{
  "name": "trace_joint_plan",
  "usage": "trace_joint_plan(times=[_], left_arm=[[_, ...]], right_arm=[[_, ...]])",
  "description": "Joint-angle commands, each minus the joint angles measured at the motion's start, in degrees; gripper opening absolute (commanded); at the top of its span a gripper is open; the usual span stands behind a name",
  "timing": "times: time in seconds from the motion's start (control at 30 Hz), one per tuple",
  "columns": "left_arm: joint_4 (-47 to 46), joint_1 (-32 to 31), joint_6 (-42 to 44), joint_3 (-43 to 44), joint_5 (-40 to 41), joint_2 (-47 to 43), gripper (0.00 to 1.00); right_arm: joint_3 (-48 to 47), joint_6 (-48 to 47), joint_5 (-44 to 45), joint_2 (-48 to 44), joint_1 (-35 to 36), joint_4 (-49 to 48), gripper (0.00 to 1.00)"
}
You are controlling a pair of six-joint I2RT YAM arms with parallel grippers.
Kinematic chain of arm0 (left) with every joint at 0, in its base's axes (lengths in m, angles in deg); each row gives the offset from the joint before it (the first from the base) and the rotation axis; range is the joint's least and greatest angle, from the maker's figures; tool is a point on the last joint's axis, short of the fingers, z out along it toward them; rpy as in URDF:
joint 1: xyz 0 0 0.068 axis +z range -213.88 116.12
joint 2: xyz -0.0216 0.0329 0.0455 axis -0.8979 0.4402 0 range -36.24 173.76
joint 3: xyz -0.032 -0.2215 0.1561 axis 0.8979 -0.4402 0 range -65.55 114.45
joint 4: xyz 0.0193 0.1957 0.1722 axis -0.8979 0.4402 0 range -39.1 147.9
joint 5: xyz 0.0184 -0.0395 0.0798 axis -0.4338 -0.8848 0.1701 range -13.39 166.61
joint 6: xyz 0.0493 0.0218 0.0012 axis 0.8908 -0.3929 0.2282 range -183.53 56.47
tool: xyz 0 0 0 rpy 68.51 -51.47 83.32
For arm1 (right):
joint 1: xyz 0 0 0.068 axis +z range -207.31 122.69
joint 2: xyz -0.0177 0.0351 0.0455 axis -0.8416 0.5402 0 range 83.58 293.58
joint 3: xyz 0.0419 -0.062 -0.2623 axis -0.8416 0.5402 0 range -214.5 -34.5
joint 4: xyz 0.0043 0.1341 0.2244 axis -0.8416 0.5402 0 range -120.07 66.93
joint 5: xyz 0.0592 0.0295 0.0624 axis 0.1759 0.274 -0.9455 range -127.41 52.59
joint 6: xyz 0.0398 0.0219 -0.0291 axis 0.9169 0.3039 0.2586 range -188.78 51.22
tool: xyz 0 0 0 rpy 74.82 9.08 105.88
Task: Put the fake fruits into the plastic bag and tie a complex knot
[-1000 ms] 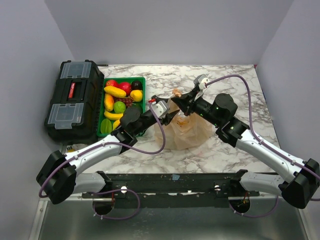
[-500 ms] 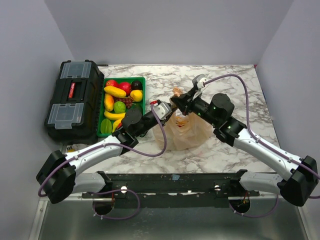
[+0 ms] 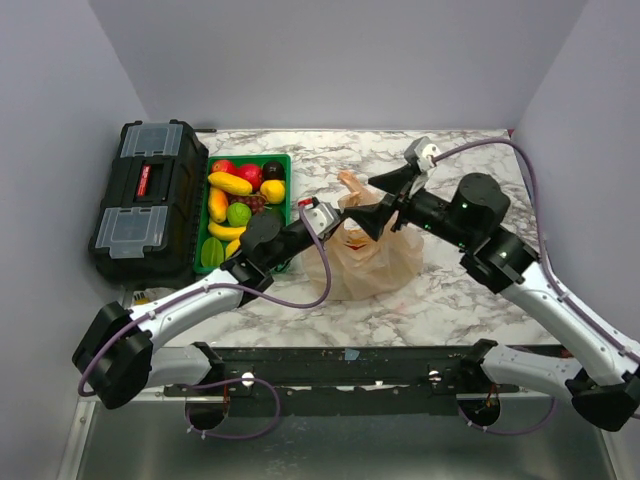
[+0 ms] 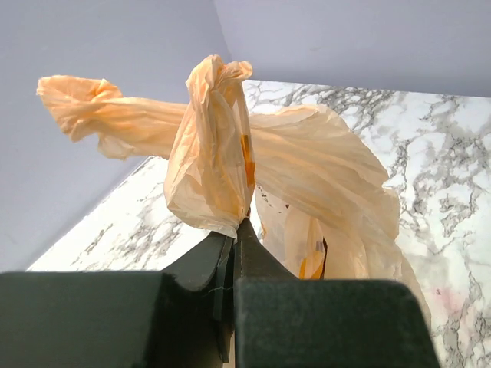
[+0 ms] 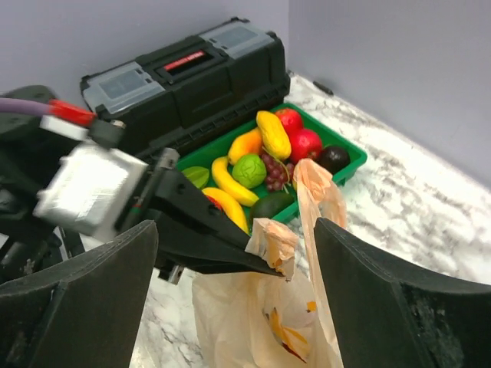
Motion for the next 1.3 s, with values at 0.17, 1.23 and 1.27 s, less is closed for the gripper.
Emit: trace_joint_plan(times=[0.17,1.23,1.27], left_arm=[[2.04,2.87,-1.08,0.21,-8.91,-1.62,0.00],[17.87,6.56,8.22,13.24,-28.96,6.55,0.00],[18.10,6.59,8.30,13.59,-28.96,7.11,0.00]], right_arm=[[-6.10,-10.99,0.21,-4.09,-6.83,22.79,0.88],[-9.54,-32.60,-45.49,18.14,-21.25,27.37,0.46],[-9.04,-32.58,-46.01,17.69,-21.24,27.50,0.47]])
